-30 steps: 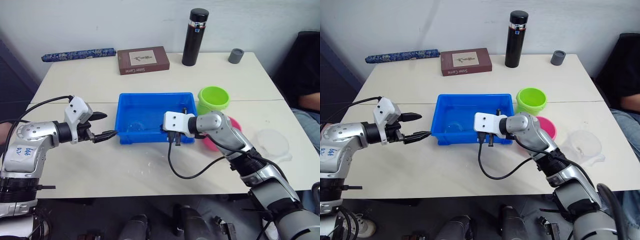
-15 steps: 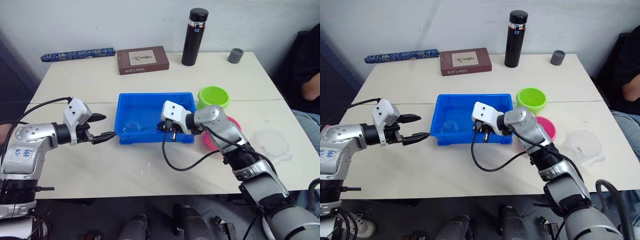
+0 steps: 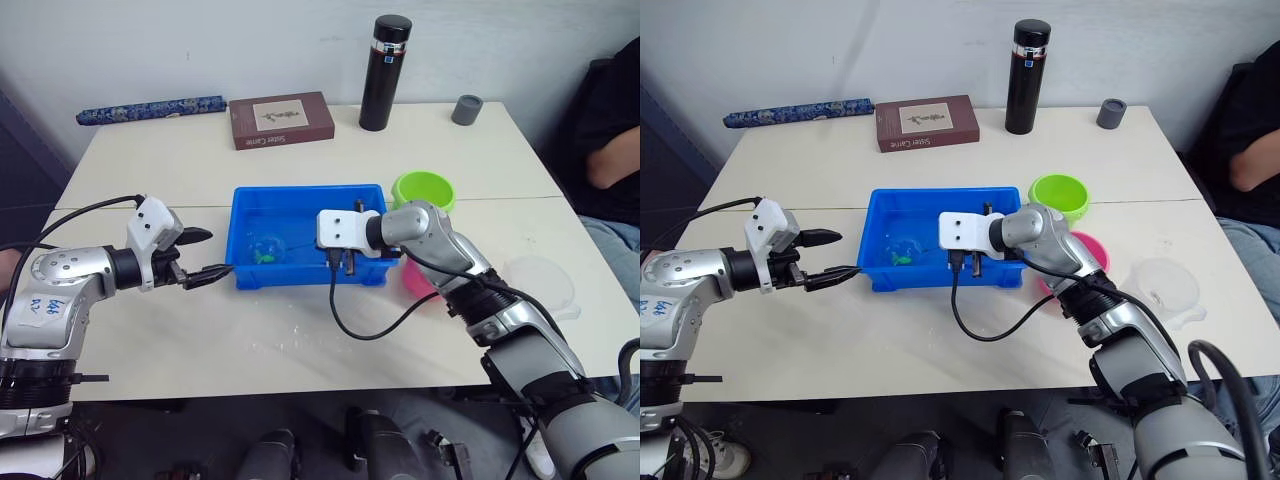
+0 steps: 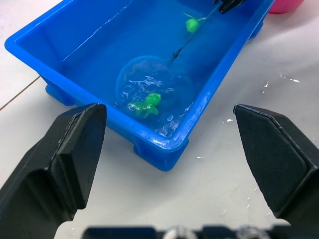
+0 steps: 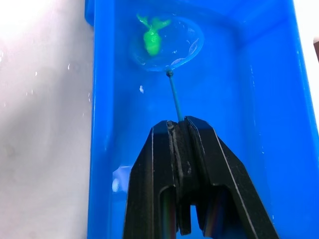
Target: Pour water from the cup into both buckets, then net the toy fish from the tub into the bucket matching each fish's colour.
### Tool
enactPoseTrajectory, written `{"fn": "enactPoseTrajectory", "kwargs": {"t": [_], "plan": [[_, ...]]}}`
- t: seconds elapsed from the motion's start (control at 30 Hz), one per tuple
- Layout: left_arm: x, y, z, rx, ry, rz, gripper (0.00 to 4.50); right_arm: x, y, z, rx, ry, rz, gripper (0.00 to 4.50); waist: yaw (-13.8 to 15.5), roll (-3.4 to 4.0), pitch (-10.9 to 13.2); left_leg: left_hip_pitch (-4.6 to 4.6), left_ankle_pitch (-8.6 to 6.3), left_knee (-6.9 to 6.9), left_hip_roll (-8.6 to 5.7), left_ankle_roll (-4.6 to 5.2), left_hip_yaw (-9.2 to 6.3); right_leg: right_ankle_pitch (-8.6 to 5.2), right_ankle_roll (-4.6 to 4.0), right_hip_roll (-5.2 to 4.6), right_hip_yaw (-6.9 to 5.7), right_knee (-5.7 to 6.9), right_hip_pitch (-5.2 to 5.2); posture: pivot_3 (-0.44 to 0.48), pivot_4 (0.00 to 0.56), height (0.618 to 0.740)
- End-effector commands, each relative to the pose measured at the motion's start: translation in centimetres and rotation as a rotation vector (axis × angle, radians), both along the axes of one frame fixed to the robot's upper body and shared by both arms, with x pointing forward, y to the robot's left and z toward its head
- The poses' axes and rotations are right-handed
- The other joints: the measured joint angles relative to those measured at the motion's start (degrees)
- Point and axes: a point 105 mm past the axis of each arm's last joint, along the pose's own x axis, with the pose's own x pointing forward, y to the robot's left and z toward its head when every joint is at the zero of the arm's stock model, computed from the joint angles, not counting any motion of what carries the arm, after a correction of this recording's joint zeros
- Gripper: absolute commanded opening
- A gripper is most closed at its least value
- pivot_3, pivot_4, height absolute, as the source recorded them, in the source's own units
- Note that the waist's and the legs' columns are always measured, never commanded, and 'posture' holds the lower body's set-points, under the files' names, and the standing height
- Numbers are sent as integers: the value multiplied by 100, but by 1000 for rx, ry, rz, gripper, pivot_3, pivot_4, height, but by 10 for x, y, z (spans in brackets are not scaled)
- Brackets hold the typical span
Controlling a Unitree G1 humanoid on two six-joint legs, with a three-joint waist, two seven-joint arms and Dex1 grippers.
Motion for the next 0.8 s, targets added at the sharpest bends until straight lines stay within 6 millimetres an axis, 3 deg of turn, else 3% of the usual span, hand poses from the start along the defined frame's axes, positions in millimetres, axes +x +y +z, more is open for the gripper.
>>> {"fn": "enactPoseTrajectory", "kwargs": {"t": [0.03,0.23,0.43,0.6,0.8], "plan": [[-2,5,19,8,-71,-2,4399,-4,4,13,109,96,-9,0,1,0,0,0,0,0,0,0,0,0,0,0,0,0,0,0,150,740],[-1,4,19,8,-72,-4,4399,-11,-1,12,294,365,-127,0,6,0,0,0,0,0,0,0,-1,0,0,-1,0,1,1,0,150,740],[2,-2,19,-12,-71,-26,4399,-16,-16,20,397,464,-209,0,15,0,0,0,0,0,0,0,-2,0,0,-2,0,2,1,0,150,740],[5,-22,25,-100,-59,-93,4399,-24,-37,28,464,465,-283,0,35,0,0,-1,0,0,-1,0,-1,0,0,-2,1,2,1,0,150,740],[4,-63,28,-226,-34,-222,4399,-41,-76,41,580,406,-435,0,129,0,0,-2,0,1,-2,0,-1,0,0,-5,2,4,0,0,150,740]]}}
